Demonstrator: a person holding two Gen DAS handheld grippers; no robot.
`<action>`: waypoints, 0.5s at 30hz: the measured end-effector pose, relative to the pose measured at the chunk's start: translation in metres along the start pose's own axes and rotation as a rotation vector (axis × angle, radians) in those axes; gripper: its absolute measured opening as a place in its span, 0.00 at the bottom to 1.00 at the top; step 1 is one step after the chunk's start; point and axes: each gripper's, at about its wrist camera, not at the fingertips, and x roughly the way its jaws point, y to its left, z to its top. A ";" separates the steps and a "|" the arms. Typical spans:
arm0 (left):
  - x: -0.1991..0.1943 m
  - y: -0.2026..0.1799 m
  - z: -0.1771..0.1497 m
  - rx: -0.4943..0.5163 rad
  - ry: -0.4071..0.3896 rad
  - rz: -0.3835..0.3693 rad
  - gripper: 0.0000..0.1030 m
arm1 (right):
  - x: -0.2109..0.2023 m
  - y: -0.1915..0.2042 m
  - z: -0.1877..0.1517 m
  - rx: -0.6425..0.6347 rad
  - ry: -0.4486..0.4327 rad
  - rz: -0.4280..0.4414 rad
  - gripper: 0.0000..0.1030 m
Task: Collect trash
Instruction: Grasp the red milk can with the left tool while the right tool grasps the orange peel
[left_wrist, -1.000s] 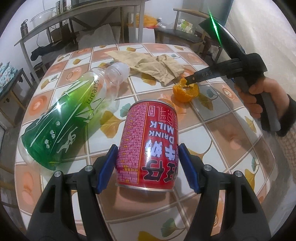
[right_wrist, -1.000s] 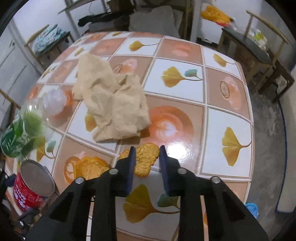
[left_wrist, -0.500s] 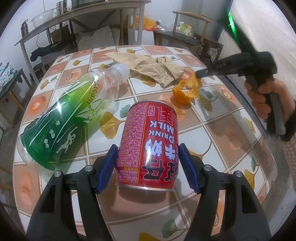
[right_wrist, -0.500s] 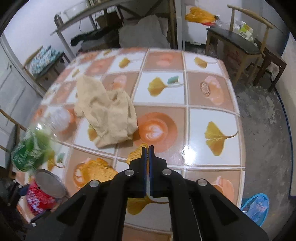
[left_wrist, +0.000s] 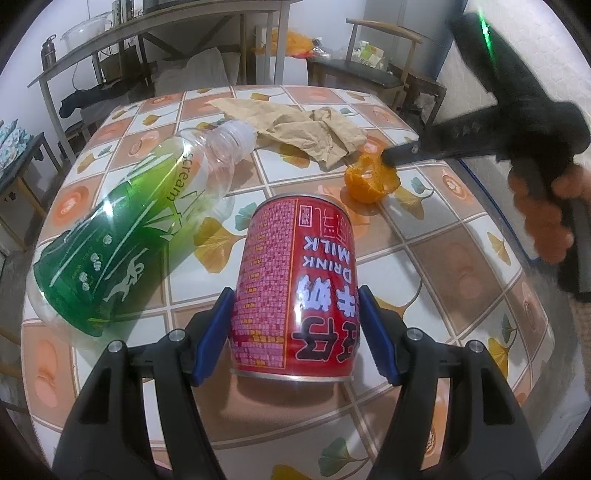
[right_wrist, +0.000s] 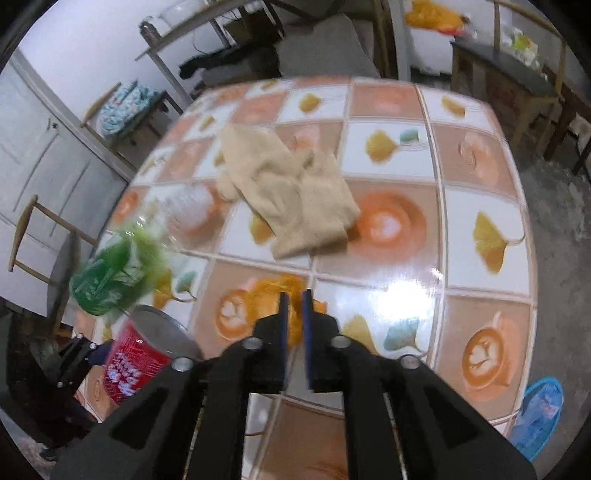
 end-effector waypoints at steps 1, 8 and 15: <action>0.001 0.001 0.000 -0.002 0.002 -0.003 0.61 | 0.000 -0.003 -0.001 0.014 -0.003 0.006 0.22; 0.005 0.002 0.000 -0.009 0.011 -0.020 0.61 | -0.003 -0.025 -0.005 0.105 -0.021 0.037 0.29; 0.006 0.003 0.000 -0.019 0.012 -0.022 0.60 | 0.021 -0.023 -0.013 0.150 0.040 0.065 0.21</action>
